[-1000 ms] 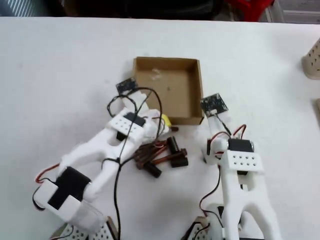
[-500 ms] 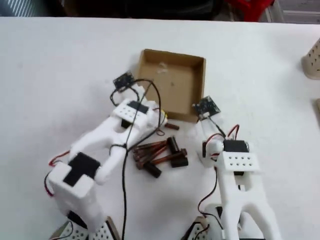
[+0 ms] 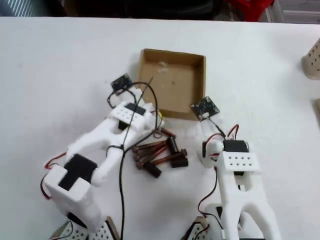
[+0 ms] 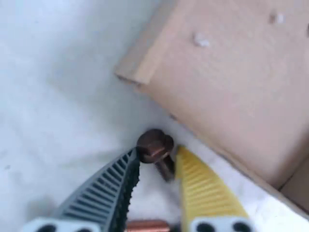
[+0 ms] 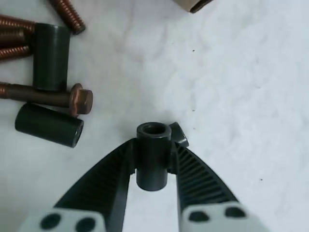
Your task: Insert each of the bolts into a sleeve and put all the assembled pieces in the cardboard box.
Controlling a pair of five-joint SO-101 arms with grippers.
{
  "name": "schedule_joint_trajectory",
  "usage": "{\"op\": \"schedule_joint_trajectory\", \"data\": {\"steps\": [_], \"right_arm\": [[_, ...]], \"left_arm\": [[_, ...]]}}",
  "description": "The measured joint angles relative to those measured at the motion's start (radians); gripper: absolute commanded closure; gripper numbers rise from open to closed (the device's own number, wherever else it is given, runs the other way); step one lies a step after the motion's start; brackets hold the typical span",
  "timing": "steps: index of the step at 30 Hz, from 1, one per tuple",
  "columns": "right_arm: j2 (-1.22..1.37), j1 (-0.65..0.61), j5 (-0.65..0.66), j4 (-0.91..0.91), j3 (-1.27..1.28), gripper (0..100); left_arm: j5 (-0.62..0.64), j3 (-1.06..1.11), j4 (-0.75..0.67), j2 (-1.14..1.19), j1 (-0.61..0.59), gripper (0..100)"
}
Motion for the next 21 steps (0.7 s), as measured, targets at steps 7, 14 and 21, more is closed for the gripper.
{"op": "schedule_joint_trajectory", "data": {"steps": [7, 14, 21], "right_arm": [[0.0, 0.0, 0.0, 0.0, 0.0, 98.1], [0.0, 0.0, 0.0, 0.0, 0.0, 98.1], [0.0, 0.0, 0.0, 0.0, 0.0, 98.1]], "left_arm": [[0.0, 0.011, -0.008, -0.017, -0.029, 98], [0.0, 0.026, 0.046, -0.084, -0.18, 98], [-0.002, 0.026, 0.048, -0.104, -0.394, 98]]}}
